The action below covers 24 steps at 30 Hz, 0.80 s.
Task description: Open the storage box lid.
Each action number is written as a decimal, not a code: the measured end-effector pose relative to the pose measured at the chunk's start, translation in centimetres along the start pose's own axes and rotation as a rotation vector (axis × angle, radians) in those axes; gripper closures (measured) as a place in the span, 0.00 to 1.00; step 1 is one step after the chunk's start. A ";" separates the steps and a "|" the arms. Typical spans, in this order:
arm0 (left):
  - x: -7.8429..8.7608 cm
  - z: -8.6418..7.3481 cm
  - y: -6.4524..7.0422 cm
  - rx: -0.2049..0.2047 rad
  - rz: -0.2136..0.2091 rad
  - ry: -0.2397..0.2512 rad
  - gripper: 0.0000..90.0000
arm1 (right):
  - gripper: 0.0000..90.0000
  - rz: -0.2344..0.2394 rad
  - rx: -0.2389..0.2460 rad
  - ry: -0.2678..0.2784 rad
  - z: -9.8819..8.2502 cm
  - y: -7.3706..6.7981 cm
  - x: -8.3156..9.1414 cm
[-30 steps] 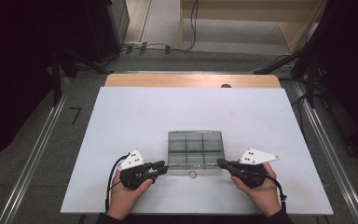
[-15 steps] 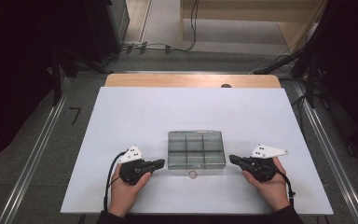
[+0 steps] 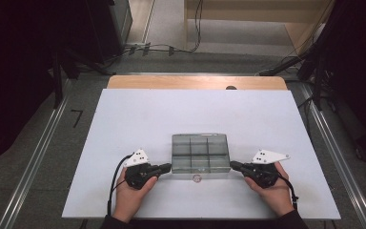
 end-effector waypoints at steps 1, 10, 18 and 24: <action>0.0 0.0 0.0 0.000 0.002 -0.002 0.99 | 0.98 0.009 0.003 0.012 0.1 0.0 0.1; 0.0 0.0 0.0 0.000 -0.001 0.001 0.99 | 0.98 0.008 0.001 0.005 0.2 -0.1 0.2; 0.1 0.3 0.2 0.017 -0.017 0.024 0.99 | 0.99 0.037 -0.018 0.029 0.6 -0.5 0.5; 0.1 0.3 0.2 0.006 -0.010 0.030 0.99 | 0.99 0.017 -0.004 0.015 0.6 -0.4 0.5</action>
Point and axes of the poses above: each handheld gripper's, and its own axes: x roughly backward along the jaws, z roughly out of its top, y roughly to its right, the point moved 10 cm from there along -x, roughly forward along the jaws, and after that the axes turned 6 degrees about x, right-handed, at the moved point
